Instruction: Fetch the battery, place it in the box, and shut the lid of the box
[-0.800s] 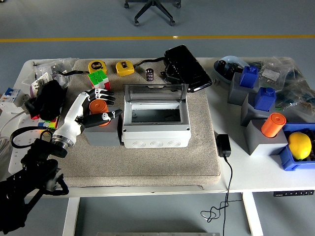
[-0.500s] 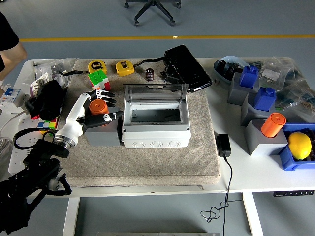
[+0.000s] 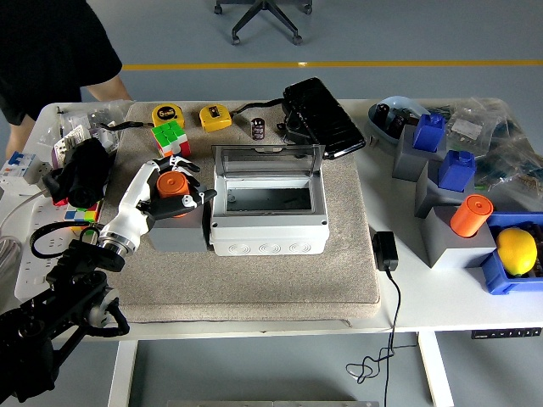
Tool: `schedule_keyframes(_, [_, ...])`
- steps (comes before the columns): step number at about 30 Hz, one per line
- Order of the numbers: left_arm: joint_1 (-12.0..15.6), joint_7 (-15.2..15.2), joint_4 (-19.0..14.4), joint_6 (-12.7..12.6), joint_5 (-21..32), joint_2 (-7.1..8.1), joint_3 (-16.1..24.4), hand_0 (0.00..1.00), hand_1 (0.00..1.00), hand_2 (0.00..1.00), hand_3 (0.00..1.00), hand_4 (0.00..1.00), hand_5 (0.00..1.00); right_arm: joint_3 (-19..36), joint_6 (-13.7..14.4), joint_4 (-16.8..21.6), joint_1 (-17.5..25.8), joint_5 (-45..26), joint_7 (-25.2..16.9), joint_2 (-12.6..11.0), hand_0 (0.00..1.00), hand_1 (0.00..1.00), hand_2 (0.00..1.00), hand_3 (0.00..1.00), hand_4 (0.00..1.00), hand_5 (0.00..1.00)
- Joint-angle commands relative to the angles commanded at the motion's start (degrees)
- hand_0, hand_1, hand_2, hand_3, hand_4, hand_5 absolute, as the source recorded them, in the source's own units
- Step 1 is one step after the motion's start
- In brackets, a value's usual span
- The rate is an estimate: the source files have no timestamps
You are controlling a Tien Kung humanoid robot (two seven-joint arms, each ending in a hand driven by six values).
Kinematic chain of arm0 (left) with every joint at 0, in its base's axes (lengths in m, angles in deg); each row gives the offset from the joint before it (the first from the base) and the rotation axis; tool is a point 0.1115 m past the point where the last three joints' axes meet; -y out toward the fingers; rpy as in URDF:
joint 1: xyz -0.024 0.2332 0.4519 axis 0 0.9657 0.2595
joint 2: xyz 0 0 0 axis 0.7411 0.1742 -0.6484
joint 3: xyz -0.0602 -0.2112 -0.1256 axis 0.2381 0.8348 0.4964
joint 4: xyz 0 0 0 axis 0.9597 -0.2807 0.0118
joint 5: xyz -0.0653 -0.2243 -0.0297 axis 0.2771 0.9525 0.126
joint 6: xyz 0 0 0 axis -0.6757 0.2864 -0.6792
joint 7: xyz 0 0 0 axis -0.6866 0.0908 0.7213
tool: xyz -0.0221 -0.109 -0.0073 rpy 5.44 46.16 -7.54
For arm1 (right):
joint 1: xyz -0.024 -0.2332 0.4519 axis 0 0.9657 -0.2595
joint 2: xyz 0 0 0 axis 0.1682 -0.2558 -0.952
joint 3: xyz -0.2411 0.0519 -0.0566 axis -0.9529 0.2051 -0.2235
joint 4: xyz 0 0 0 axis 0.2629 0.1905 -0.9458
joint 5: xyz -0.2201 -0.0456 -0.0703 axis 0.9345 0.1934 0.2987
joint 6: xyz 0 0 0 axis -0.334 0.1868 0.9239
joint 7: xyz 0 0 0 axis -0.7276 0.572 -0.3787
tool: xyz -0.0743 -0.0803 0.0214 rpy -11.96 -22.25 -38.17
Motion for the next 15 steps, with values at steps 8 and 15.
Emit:
schedule_keyframes(8, [-0.5, 0.5, 0.6, -0.5, 1.0, -0.2, -0.7, 0.019, 0.111, 0.261, 0.249, 0.927, 0.002, -0.1, 0.0, 0.0, 0.0, 0.1, 0.0, 0.0, 0.715, 0.68, 0.683, 0.649, 0.998, 0.573])
schedule_keyframes(15, [-0.8, 0.4, 0.3, -0.1, 0.7, -0.34, -1.1, 0.002, 0.017, 0.088, 0.151, 0.906, 0.002, -0.3, 0.2, 0.1, 0.1, 0.2, -0.3, 0.0, 0.715, 0.679, 0.683, 0.647, 0.998, 0.572])
